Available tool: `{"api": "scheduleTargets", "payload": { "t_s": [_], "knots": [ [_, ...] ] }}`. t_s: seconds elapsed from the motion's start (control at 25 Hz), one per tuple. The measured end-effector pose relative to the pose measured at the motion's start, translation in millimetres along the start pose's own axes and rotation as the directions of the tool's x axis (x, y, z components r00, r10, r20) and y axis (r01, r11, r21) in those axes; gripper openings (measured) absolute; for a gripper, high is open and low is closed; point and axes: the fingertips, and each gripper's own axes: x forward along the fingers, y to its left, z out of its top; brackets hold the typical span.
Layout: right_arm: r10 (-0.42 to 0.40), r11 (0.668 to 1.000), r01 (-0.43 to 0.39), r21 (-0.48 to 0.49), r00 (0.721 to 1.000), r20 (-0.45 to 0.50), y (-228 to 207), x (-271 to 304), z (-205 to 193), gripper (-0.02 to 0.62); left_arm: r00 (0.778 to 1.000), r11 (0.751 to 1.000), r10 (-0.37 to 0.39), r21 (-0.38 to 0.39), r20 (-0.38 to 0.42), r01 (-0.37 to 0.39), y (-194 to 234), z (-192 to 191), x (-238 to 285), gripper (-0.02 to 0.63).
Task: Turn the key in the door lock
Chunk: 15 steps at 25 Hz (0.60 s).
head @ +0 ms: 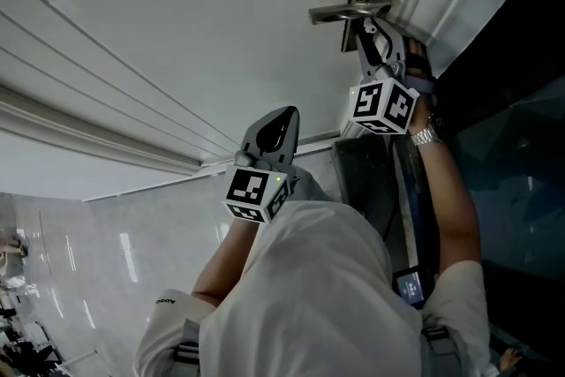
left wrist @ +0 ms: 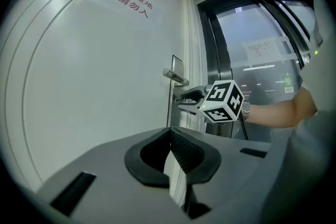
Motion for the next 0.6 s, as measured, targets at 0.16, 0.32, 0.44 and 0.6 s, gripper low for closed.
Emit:
{"api": "scheduleTargets", "payload": {
  "t_s": [0.16,0.32,0.44,0.6],
  "knots": [
    [-0.001,0.997,-0.001,-0.077,1.000,-0.016,2,3,0,0.161,1.000,1.000,0.000,-0.006,-0.011,-0.001,2,-4,-5,0.009],
    [-0.028,0.988,0.023,-0.154,0.999,-0.031,-1,7,-2,0.119,1.000,1.000,0.005,-0.012,-0.015,-0.006,5,-7,-9,0.009],
    [-0.040,0.984,0.034,-0.173,0.999,-0.029,-3,8,-2,0.112,1.000,0.999,0.025,-0.020,-0.015,-0.025,11,-9,-13,0.009],
    [-0.061,0.976,0.053,-0.211,0.998,-0.035,-2,8,-3,0.106,0.999,0.999,0.043,-0.031,-0.024,-0.044,18,-15,-18,0.009]
  ]
}}
